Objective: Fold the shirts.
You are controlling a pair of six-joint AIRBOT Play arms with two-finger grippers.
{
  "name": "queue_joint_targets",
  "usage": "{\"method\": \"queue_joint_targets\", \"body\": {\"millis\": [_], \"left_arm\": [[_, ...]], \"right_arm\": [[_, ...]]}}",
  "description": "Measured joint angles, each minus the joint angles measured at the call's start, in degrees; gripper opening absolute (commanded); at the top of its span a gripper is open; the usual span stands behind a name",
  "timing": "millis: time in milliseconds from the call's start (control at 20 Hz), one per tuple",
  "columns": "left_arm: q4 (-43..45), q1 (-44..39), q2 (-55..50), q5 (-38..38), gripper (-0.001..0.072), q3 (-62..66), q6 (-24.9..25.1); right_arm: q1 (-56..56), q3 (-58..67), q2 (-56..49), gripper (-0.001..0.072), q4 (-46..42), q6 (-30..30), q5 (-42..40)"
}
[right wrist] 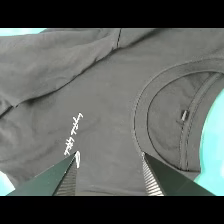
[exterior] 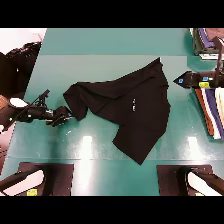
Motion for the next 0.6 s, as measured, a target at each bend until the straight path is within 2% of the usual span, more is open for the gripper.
{"method": "queue_joint_targets", "body": {"millis": [200, 250, 400, 450, 500, 550, 600], "left_arm": [[-2.7, -5.8, 0.2, 6.3, 0.0689, -1.2, 0.5], [-3.0, -7.4, 0.2, 8.1, 0.0618, -1.3, 0.1], [-3.2, -11.2, 0.1, 12.3, 0.0609, -1.5, -1.4], [-3.3, -12.0, 0.1, 13.2, 0.0566, -1.6, -1.8], [-3.3, -12.6, 0.1, 14.0, 0.0341, -1.6, -2.1], [-3.0, -13.0, -0.1, 14.9, 0.0175, -1.7, -2.3], [-2.5, -13.4, -0.1, 15.1, 0.0052, -1.8, -2.5]], "right_arm": [[-0.1, -1.7, 3.7, 0.0447, 0.3, 0.0, -0.7], [-0.1, -1.9, 4.4, 0.0447, 0.3, 0.0, -0.7], [-0.2, -2.2, 5.8, 0.0447, 0.4, 0.0, -0.8], [-0.2, -2.3, 6.0, 0.0447, 0.3, 0.0, -0.8], [-0.2, -2.3, 6.2, 0.0447, 0.3, 0.0, -0.5], [-0.5, -2.4, 6.3, 0.0447, 0.3, 0.3, -0.1], [-1.0, -2.8, 6.3, 0.0447, 0.3, 0.6, 0.5]]}}
